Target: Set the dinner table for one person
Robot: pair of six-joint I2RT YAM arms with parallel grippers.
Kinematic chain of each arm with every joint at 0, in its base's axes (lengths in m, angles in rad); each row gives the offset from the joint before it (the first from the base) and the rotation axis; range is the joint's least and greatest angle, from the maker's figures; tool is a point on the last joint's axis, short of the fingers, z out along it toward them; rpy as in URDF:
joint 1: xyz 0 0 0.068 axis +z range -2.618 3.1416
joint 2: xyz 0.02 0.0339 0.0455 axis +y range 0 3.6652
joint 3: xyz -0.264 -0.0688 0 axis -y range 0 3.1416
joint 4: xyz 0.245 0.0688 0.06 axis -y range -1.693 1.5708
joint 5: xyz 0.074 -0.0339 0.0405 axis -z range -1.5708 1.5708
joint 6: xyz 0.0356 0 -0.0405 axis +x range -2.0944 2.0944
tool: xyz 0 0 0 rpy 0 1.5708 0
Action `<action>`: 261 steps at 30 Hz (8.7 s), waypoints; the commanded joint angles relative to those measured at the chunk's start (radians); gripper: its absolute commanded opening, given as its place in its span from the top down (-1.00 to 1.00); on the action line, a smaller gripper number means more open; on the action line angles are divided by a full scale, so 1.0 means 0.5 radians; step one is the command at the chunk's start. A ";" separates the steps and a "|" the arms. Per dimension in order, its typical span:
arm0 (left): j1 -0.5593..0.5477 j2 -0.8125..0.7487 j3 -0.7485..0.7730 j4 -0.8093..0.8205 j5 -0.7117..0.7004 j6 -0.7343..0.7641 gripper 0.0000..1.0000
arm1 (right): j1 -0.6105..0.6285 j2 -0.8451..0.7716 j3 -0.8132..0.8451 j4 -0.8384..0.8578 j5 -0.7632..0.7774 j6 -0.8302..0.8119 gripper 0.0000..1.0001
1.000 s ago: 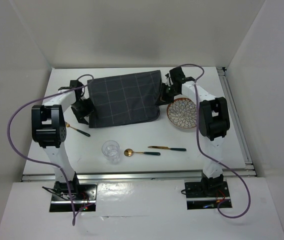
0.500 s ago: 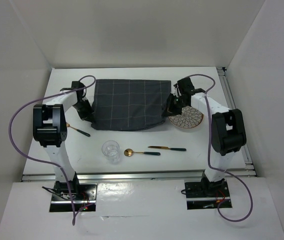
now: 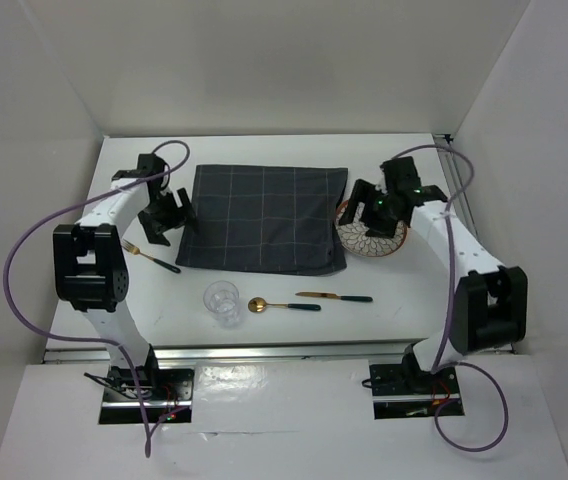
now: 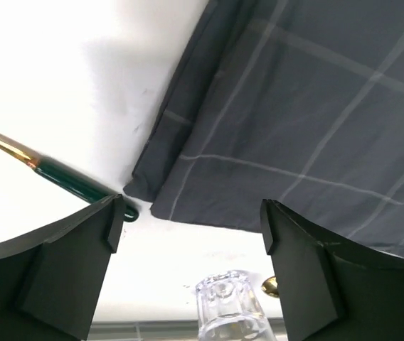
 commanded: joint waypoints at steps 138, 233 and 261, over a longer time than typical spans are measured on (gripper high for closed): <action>-0.608 0.297 0.559 -0.189 -0.395 0.197 1.00 | 0.071 0.122 0.590 -0.175 -0.007 -0.052 -0.83; -0.041 -0.371 0.722 -0.447 -0.208 0.043 -0.45 | -0.140 1.478 2.084 -0.397 0.638 0.120 1.00; -0.102 -0.411 0.667 -0.428 -0.190 -0.024 -0.50 | 1.011 0.077 0.058 0.015 0.432 -0.509 -0.48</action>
